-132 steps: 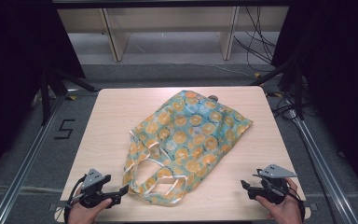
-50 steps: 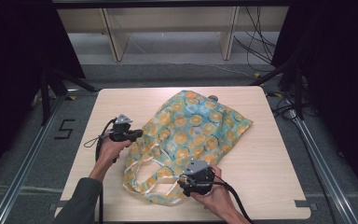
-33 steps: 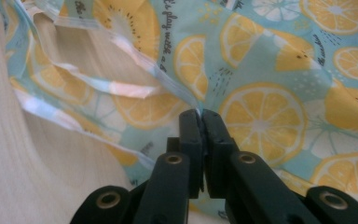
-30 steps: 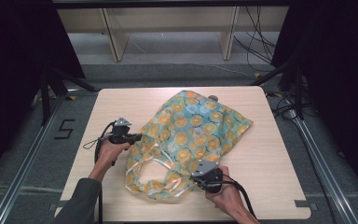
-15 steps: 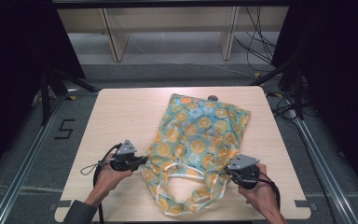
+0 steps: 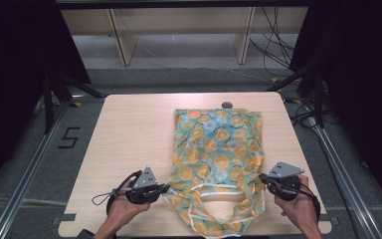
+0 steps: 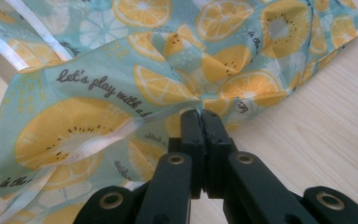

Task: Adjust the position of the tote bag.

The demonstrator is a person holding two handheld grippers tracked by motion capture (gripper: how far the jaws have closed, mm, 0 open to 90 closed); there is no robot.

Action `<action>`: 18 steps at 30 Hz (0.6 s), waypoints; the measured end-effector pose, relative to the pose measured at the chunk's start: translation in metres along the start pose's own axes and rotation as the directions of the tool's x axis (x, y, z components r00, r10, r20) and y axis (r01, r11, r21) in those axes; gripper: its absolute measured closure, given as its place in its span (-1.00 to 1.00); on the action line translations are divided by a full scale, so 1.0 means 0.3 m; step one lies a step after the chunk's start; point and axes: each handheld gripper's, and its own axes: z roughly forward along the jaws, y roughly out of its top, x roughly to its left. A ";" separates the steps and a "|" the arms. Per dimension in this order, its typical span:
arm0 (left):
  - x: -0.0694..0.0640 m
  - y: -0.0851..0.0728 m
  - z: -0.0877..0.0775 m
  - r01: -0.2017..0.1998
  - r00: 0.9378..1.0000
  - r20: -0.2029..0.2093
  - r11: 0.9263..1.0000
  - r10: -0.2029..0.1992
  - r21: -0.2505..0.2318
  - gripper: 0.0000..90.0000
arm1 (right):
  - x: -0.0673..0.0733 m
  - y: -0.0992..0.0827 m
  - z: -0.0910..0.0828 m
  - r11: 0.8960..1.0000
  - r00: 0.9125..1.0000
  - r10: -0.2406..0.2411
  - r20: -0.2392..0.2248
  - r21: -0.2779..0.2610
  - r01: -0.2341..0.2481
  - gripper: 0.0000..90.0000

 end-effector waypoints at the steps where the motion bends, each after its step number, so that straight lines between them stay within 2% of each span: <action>1: 0.000 -0.007 -0.010 0.004 1.000 0.002 1.000 -0.004 0.000 0.97 | 0.004 0.001 0.001 1.000 1.000 0.006 -0.002 0.005 -0.006 1.00; 2: 0.003 -0.012 -0.016 0.003 1.000 -0.006 1.000 -0.003 0.003 0.97 | 0.013 0.006 0.007 1.000 1.000 0.012 -0.009 0.013 -0.012 1.00; 3: -0.001 -0.018 -0.019 0.020 1.000 0.004 1.000 -0.020 -0.010 0.97 | 0.018 0.010 0.012 1.000 1.000 0.006 -0.014 0.014 -0.006 1.00; 5: -0.002 -0.027 -0.030 0.012 1.000 0.004 1.000 -0.012 -0.001 0.97 | 0.025 0.021 0.016 1.000 1.000 -0.005 -0.025 0.020 0.005 1.00; 6: -0.012 -0.029 -0.033 0.024 1.000 0.017 1.000 -0.024 -0.009 0.97 | 0.031 0.026 0.019 1.000 1.000 -0.004 -0.024 0.011 0.004 1.00; 8: -0.029 -0.032 -0.040 0.023 0.999 0.031 1.000 -0.022 -0.019 0.97 | 0.032 0.032 0.016 1.000 1.000 -0.003 -0.026 0.006 0.003 1.00; 9: -0.037 -0.032 -0.049 -0.003 0.999 0.032 1.000 0.003 -0.003 0.97 | 0.031 0.033 0.015 1.000 1.000 -0.007 -0.028 0.002 0.007 1.00; 10: -0.048 -0.034 -0.050 0.008 0.999 0.043 1.000 -0.007 -0.017 0.97 | 0.031 0.033 0.012 1.000 1.000 -0.002 -0.031 0.000 0.002 1.00; 11: -0.053 -0.037 -0.053 0.012 0.999 0.037 1.000 -0.012 -0.025 0.97 | 0.030 0.032 0.011 1.000 0.999 -0.005 -0.033 -0.002 0.005 1.00; 12: -0.048 -0.037 -0.059 -0.010 0.999 0.040 1.000 0.010 -0.001 0.97 | 0.031 0.031 0.008 1.000 0.999 0.007 -0.033 0.006 -0.007 1.00; 13: -0.047 -0.039 -0.055 0.002 1.000 0.016 1.000 -0.002 -0.011 0.96 | 0.029 0.031 0.007 1.000 1.000 0.002 -0.029 0.003 -0.002 1.00; 15: -0.031 -0.037 -0.057 -0.017 1.000 -0.002 1.000 0.017 0.002 0.95 | 0.029 0.031 0.007 1.000 1.000 0.006 -0.030 0.004 -0.006 1.00; 17: -0.028 -0.031 -0.061 0.004 1.000 -0.021 1.000 -0.004 -0.030 0.93 | 0.026 0.033 0.007 1.000 1.000 -0.013 -0.024 -0.009 0.013 1.00; 18: -0.021 -0.026 -0.070 -0.008 1.000 -0.024 1.000 0.008 -0.022 0.89 | 0.026 0.035 0.004 1.000 0.999 -0.023 -0.022 -0.019 0.023 1.00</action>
